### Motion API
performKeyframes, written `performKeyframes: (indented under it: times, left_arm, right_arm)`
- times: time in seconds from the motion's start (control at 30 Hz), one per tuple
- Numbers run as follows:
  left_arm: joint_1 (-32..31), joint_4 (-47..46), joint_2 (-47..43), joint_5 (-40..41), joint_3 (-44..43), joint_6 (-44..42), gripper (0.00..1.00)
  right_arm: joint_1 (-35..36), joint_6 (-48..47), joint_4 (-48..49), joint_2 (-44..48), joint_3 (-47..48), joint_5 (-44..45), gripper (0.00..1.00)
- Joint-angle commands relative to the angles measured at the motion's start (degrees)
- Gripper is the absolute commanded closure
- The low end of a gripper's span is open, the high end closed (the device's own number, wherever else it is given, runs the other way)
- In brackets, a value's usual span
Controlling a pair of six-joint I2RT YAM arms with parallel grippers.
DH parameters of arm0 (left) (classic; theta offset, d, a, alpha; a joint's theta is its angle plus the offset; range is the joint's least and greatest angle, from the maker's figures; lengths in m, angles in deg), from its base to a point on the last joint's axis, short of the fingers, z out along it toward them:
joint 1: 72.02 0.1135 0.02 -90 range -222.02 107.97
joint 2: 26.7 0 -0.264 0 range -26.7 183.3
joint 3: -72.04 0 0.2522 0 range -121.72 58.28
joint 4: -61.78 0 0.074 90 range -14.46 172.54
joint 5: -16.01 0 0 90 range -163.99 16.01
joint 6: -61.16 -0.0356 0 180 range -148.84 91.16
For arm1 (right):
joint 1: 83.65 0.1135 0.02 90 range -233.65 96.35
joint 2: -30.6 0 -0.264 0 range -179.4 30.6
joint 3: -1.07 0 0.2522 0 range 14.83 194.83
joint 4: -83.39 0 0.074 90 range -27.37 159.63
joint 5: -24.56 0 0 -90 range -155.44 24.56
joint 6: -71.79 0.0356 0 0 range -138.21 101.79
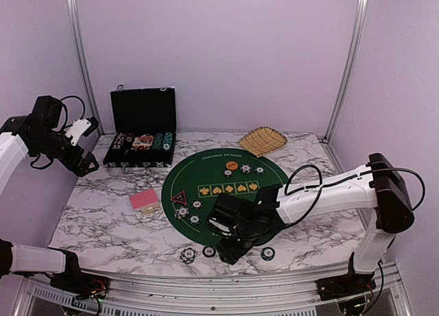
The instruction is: Distribute texas hold em gaming equipment
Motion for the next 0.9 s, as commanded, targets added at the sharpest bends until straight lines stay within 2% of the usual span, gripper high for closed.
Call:
performKeyframes:
  times: [0.0,0.13,0.33,0.63,0.87]
  left_arm:
    - [-0.1,1.7,-0.3,-0.3,-1.5,0.2,0.01]
    - [-0.2,1.7,-0.2,-0.4,-1.5,0.2,0.01]
    - [-0.1,1.6,-0.3,-0.4,-1.7,0.1,0.01]
    - [-0.1,1.7,-0.3,-0.5,-1.8,0.0,0.01]
    - [-0.1,1.7,-0.4,-0.4,-1.7,-0.2,0.01]
  right_arm:
    - [0.4,0.0,1.0,-0.8,1.3,-0.8,0.4]
    - [0.4,-0.1,1.0,-1.1,1.4,-0.9,0.42]
    - [0.6,-0.2,1.0,-1.2,1.5,-0.6,0.52]
    - [0.6,-0.5,-1.3,-0.5,3.1,0.6,0.75]
    - [0.6,-0.8,-4.1,1.1,5.6,3.0,0.77]
